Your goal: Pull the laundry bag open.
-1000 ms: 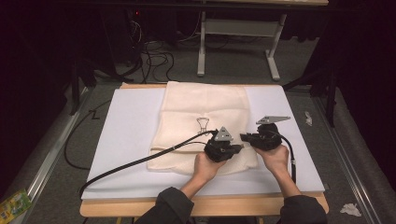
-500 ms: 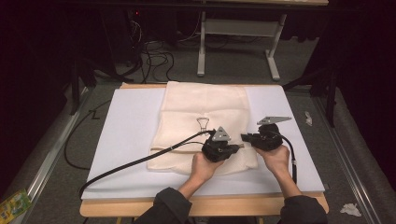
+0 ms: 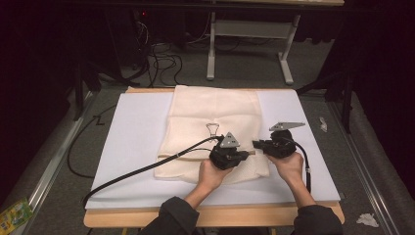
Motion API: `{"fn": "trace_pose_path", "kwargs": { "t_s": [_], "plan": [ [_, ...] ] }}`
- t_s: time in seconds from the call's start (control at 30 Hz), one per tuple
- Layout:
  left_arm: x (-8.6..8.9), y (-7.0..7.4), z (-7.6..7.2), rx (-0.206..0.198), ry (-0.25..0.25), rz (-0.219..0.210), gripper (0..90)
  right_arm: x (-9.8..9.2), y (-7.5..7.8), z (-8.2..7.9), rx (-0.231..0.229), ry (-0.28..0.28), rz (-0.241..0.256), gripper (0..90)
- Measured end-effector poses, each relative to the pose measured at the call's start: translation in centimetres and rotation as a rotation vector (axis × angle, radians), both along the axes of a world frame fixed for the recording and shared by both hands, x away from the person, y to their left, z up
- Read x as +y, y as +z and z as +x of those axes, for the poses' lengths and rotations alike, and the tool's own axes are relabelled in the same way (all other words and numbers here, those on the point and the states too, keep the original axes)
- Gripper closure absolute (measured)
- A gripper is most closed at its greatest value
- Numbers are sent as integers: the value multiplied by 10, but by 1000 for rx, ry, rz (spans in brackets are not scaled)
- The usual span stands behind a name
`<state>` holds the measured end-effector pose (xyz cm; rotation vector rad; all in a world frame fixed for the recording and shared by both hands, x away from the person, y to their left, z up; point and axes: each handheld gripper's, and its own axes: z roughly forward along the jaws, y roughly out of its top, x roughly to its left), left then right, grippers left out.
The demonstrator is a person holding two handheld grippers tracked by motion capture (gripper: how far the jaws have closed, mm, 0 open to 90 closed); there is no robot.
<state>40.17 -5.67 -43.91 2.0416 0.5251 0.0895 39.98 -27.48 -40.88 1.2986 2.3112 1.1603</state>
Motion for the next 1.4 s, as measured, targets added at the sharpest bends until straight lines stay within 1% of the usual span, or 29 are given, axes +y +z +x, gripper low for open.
{"fn": "trace_pose_path", "kwargs": {
  "t_s": [0.3,0.33,0.8,0.97,1.1,1.13,1.27,1.4],
  "plan": [
    [2,0,0,-2,1,-2,871,-1,-1,0,1,4,-4,881],
    [3,1,0,0,4,-8,871,-1,0,0,2,5,-3,881],
    [10,6,0,-8,12,-7,871,0,-1,1,0,15,4,881],
    [11,7,-1,-8,10,-11,871,0,0,0,3,12,0,881],
    [16,8,-1,-10,16,-4,871,0,0,0,2,15,-7,881],
    [17,8,0,-11,19,-4,870,0,0,0,0,15,-2,881],
    [18,9,0,-14,23,-10,870,1,1,1,4,15,-3,882],
    [18,8,-1,-3,24,-9,873,1,0,0,2,19,-7,882]
  ]
}}
